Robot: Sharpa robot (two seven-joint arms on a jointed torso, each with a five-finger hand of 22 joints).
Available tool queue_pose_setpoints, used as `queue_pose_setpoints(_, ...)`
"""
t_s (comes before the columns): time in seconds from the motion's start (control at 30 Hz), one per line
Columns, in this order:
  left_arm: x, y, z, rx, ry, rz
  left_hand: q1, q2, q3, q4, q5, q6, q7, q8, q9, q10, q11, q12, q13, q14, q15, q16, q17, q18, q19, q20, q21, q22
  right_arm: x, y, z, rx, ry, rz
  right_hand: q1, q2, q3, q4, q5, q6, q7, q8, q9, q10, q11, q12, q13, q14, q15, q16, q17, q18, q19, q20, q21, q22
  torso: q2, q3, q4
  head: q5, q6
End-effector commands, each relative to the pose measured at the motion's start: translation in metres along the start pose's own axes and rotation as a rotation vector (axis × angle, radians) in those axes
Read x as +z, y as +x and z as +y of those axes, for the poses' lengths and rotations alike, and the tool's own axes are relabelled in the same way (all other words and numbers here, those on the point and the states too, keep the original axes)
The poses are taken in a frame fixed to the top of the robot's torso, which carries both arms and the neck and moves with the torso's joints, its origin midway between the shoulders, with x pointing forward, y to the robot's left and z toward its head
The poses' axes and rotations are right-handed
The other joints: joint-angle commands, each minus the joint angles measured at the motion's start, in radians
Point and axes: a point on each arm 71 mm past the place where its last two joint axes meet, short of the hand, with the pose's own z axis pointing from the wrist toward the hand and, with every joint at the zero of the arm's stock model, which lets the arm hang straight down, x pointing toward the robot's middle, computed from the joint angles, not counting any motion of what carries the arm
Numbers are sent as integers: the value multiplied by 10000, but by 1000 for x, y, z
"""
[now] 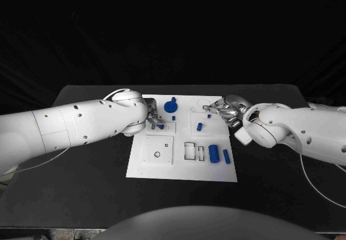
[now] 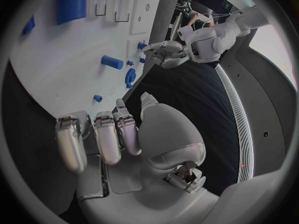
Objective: Assemble the parts on the task board
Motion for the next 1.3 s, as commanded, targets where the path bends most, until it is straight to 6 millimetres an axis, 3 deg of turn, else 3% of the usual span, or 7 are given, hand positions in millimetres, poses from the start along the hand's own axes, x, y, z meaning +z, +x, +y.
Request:
queue_pose_setpoints(0.03, 0, 1, -2, 55, 156, 167, -279, -18, -76, 14, -39, 78, 38, -63, -69, 1060, 89, 25, 2635, 1050, 64, 26, 2635, -75, 1016, 77, 24, 2634, 0, 1, 1, -56, -93, 114, 114, 25, -57, -6, 45, -36, 426, 31, 15, 1065, 80, -14, 2603, 1061, 69, 41, 2632, -66, 1047, 87, 45, 2634, 2, 1, 7, -5, 1)
queue_pose_setpoints(0.7, 0, 1, -2, 7, 130, 106, -904, -18, -228, 17, 60, 119, 69, -131, -224, 1060, 116, 25, 2635, 1050, 93, 26, 2635, -75, 1016, 106, 24, 2634, 0, 1, 0, -59, -74, 124, 125, 29, -56, -9, 49, -35, 428, 36, 15, 1065, 83, -14, 2603, 1061, 71, 41, 2632, -66, 1047, 89, 45, 2634, -4, 1, 0, 5, 1)
queue_pose_setpoints(1.03, 0, 1, -3, -7, 202, 100, -2092, -83, -711, 21, 216, 172, 122, -181, -378, 1060, 168, 25, 2635, 1050, 139, 26, 2635, -75, 1016, 143, 24, 2634, 0, 1, 0, -58, -48, 119, 131, 32, -54, -11, 52, -35, 429, 38, 15, 1065, 83, -14, 2603, 1061, 72, 41, 2632, -66, 1047, 90, 45, 2634, 5, -1, 5, -7, 1)
queue_pose_setpoints(1.3, 0, 0, -3, -129, 304, -28, -2368, -39, -852, 22, 294, 197, 126, -171, -403, 1060, 172, 25, 2635, 1050, 144, 26, 2635, -75, 1016, 154, 24, 2634, 0, 1, 0, -63, -14, 110, 156, 46, -44, -21, 72, -35, 431, 44, 15, 1065, 86, -14, 2603, 1061, 75, 41, 2632, -66, 1047, 93, 45, 2634, -1, 1, 3, -1, 1)
